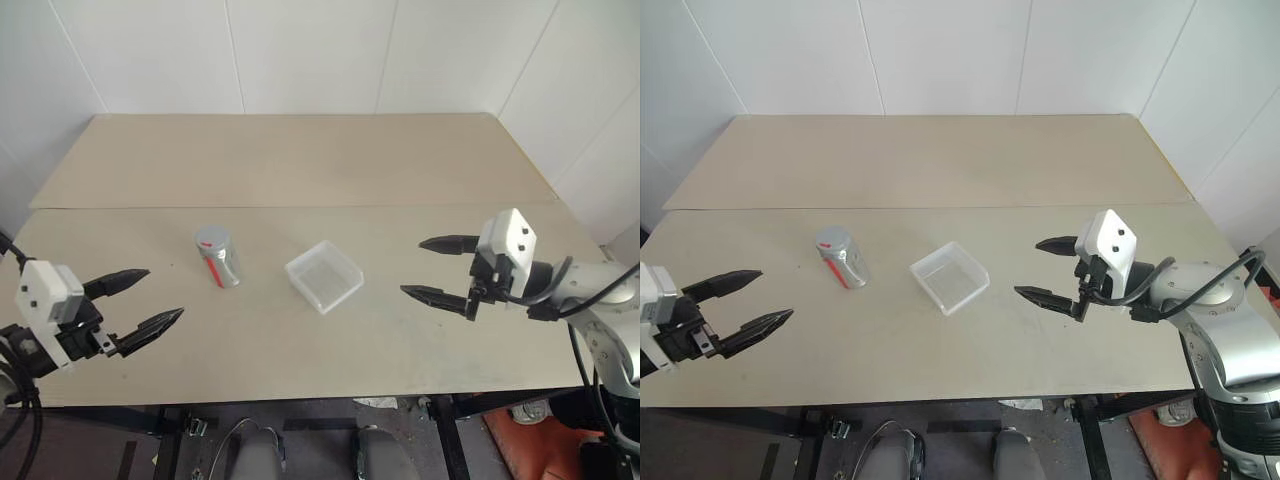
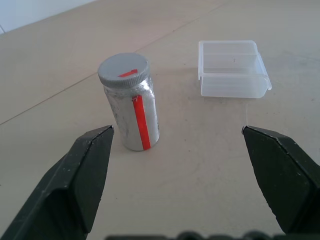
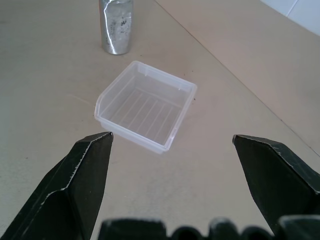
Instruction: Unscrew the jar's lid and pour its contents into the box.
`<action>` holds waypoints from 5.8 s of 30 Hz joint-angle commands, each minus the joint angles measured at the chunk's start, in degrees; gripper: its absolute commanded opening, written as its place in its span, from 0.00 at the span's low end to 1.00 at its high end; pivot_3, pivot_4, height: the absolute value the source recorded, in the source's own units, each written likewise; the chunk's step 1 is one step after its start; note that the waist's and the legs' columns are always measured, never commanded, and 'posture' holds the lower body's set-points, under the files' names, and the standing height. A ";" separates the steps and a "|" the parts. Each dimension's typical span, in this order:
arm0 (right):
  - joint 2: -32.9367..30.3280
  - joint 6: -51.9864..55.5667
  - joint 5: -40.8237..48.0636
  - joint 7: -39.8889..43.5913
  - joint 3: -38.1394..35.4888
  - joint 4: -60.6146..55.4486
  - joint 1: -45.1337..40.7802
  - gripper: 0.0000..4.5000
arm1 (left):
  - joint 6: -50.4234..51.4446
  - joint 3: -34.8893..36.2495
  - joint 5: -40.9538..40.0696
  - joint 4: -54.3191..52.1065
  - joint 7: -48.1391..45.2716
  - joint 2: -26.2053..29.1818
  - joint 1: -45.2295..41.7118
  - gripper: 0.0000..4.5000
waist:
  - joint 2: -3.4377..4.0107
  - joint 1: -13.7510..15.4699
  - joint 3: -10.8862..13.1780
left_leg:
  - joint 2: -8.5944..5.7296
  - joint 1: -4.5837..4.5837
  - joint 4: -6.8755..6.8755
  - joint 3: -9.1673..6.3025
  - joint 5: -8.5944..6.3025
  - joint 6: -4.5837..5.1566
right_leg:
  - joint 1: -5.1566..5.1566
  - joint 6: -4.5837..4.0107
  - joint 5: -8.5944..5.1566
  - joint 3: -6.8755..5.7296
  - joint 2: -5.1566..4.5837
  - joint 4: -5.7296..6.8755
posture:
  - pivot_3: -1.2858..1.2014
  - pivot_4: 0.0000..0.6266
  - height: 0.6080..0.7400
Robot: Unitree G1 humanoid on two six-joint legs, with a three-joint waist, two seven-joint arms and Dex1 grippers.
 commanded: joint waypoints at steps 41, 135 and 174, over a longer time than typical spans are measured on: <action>2.15 -3.97 0.73 3.62 1.99 -0.59 -11.80 1.00 | -3.22 -25.33 22.74 4.15 37.41 -26.02 -20.14 0.99 | -0.06 0.03 -0.02 | -0.10 0.02 0.00 0.02 0.00 0.00 | 0.03 0.01 0.04 0.08 -0.07 0.06 | 0.52 0.24 1.00; 31.70 -4.79 4.48 28.12 18.91 33.22 -43.15 0.62 | -6.69 -46.30 1.92 38.63 -38.75 -8.74 -65.53 0.44 | -0.01 -1.24 0.02 | 0.00 -0.27 0.10 -0.05 0.01 0.02 | -0.24 0.04 0.05 -0.03 0.10 0.16 | 0.52 0.24 1.00; 37.89 11.60 -11.00 -19.75 20.39 16.19 -38.28 0.99 | -9.40 -36.04 9.91 38.33 -24.82 -11.13 -58.77 0.44 | 0.00 -0.34 0.04 | 0.06 -0.45 0.12 -0.09 0.01 0.01 | -0.37 0.02 0.06 -0.08 0.13 0.23 | 0.52 0.24 1.00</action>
